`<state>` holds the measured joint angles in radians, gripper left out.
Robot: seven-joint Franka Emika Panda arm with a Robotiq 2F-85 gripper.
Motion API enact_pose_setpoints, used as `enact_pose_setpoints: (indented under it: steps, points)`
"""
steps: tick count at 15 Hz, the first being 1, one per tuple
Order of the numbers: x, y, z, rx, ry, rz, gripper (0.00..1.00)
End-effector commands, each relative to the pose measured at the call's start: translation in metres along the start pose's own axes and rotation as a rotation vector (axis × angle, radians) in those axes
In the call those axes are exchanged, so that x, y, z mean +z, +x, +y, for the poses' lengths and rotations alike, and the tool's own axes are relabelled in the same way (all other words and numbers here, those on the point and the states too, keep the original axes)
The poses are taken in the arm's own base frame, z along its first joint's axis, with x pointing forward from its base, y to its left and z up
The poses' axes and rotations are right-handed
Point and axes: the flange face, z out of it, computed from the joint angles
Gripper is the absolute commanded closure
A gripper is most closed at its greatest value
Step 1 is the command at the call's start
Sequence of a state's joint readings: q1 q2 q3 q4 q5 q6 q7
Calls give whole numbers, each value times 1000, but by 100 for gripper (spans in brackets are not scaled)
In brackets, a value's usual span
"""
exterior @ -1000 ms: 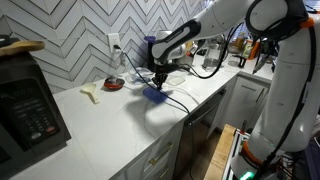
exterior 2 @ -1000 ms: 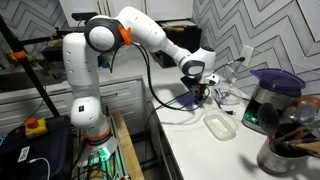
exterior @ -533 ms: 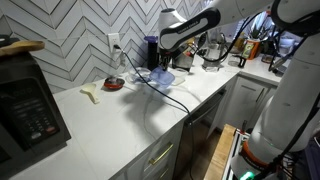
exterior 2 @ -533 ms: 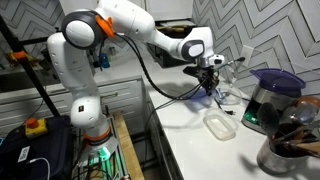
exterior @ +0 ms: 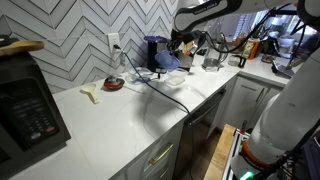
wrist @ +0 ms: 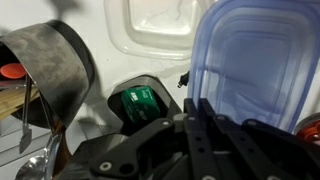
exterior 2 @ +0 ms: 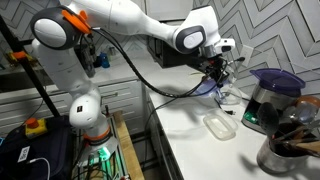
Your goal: Lift the blue lid and put it in the lunch box
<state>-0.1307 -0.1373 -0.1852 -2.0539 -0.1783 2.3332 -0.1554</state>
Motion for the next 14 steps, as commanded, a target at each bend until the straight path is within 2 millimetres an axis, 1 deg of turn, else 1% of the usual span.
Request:
enact_pose_setpoints:
  steps: [1,3,4,5,8,10,12,14]
  points:
    - [-1,-1,4,6,4,0,92]
    - [0,-1,1,3,9,0,92]
    - [1,-1,-1,1,11,-1,98]
    - [0,2,12,6,16,15,98]
    - [-2,-1,48,-45,51,41,98]
    - [3,-9,74,-68,85,46,98]
    - [12,-20,93,-101,146,93,98]
    - [24,-24,115,-67,147,93,98]
